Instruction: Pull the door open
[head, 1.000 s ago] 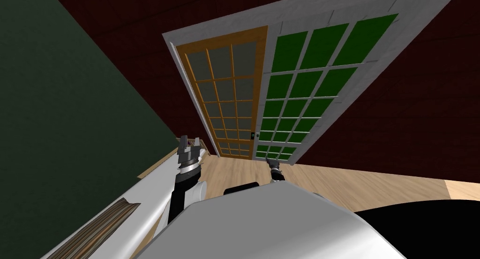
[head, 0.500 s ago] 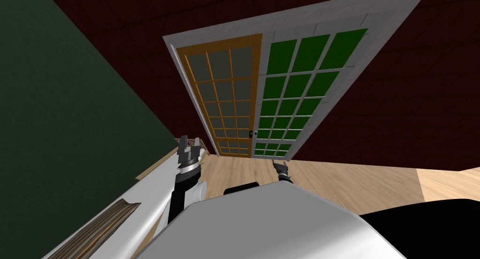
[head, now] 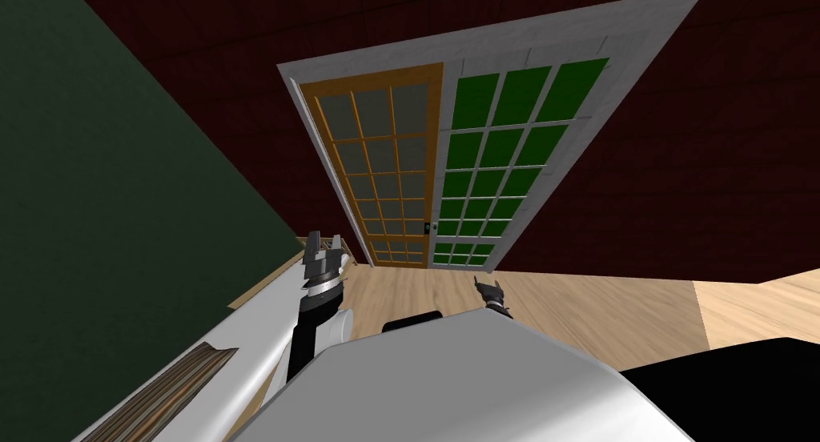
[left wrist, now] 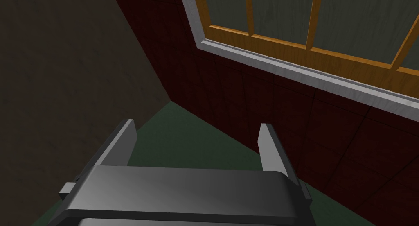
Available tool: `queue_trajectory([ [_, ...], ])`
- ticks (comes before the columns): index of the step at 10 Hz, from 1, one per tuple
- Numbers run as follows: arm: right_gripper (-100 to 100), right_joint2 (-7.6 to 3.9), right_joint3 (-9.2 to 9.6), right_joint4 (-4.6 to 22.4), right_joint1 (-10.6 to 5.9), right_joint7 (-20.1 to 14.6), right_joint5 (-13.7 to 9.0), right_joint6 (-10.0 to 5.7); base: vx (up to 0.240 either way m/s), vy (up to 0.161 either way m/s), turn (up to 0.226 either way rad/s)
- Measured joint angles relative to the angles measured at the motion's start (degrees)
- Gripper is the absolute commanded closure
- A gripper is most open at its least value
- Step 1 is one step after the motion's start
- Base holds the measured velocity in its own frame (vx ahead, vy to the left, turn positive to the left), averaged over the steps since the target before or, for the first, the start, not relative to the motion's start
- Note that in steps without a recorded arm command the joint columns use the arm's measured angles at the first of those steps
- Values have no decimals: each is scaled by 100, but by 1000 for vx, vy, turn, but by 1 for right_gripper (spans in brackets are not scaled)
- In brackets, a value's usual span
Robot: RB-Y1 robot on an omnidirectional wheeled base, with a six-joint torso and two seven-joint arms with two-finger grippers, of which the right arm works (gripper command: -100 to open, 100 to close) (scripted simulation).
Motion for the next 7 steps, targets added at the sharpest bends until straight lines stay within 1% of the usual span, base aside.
queue_trajectory([
  [1, -100, 0, 25, 179, -57, -120, 24, -36, 28, -2, -3],
  [2, -100, -53, 23, 284, -7, -233, 33, -76, 79, -9, 18],
  [3, -100, -179, -14, 256, 47, -308, 12, -48, 134, -19, 79],
  [4, -100, -280, -64, 111, 97, -305, -19, 17, 123, -7, 43],
  [5, -100, -280, -51, 220, 28, -367, -1, 14, 169, 5, 86],
  [7, -100, -311, -33, 256, -89, -502, 33, 4, 193, -14, 111],
])
